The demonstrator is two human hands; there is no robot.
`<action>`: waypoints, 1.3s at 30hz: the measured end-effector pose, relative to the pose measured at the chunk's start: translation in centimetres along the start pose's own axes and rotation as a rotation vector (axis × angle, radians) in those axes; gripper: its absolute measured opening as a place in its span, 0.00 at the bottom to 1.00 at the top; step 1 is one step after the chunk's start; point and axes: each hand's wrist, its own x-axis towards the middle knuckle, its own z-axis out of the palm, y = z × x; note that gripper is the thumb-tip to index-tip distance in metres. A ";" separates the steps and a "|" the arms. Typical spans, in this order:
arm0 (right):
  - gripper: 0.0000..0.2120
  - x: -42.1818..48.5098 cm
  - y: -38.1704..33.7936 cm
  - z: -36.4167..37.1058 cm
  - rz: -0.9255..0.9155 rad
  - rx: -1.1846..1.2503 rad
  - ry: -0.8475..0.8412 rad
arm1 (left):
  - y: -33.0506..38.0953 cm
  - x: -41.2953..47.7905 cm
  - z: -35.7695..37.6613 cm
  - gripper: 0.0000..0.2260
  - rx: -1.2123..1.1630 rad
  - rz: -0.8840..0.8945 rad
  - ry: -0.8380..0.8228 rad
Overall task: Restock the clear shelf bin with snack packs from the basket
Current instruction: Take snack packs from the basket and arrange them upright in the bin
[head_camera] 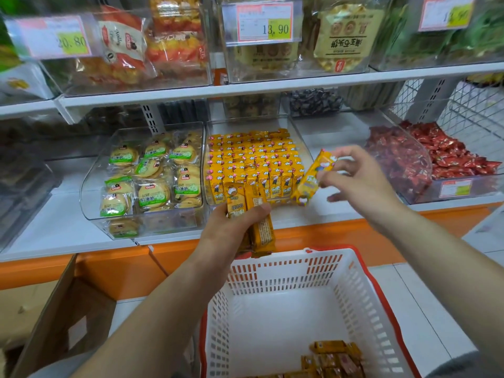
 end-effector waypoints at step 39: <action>0.36 -3.2 0.4 4.4 0.059 -0.003 -0.438 | 0.4 -0.1 1.6 0.18 -0.041 0.037 -0.078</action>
